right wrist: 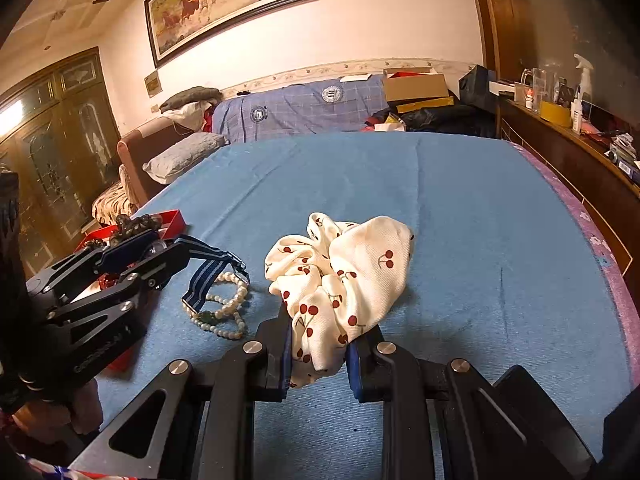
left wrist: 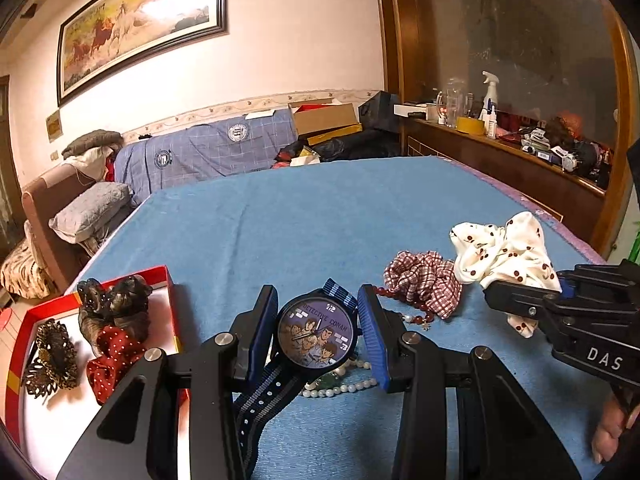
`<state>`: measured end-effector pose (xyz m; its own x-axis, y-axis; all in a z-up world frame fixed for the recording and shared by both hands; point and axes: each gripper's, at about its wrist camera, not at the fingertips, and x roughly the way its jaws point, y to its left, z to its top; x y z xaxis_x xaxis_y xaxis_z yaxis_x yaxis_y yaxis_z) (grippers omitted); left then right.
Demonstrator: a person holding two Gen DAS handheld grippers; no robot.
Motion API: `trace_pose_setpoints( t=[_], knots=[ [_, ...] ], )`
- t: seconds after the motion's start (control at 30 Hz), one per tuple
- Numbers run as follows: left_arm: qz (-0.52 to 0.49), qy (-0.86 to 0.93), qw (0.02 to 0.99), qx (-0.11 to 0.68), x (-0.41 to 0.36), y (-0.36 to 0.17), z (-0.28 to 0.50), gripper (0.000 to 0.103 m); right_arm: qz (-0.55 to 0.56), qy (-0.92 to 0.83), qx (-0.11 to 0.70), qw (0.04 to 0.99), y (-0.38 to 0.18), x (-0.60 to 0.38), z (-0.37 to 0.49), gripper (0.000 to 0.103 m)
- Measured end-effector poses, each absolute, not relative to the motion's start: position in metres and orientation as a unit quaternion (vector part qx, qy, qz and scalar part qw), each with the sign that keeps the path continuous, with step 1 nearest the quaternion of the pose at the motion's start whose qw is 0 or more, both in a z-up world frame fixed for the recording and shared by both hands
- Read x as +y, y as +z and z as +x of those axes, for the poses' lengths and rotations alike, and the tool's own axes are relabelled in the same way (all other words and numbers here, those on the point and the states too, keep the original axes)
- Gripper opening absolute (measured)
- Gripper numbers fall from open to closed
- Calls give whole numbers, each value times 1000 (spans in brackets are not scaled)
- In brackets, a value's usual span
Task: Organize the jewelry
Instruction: 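Lift the watch with the left gripper while the right keeps holding the cherry scrunchie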
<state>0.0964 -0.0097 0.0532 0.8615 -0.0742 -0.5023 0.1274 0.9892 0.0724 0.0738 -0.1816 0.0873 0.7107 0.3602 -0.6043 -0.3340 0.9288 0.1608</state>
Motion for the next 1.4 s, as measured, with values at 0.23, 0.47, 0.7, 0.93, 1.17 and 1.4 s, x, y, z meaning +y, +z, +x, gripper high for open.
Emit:
trace_pose_setpoints(
  t=[0.23,0.47,0.7,0.93,1.17,1.4],
  knots=[
    [57,-44,966,250,-9,53,93,40,15,192,326,925,88,-177,72,23],
    [58,-39,968,239,-11,54,89,40,12,197,322,926,87,-175,68,23],
    [56,-36,969,237,-10,54,89,40,11,201,317,927,87,-174,65,23],
    [57,-33,970,235,-9,55,89,40,11,201,318,927,88,-174,65,23],
    [56,-31,970,234,-9,55,88,40,10,200,316,927,89,-174,63,23],
    [54,-30,970,233,-7,55,87,40,10,204,310,929,91,-174,61,23]
  ],
)
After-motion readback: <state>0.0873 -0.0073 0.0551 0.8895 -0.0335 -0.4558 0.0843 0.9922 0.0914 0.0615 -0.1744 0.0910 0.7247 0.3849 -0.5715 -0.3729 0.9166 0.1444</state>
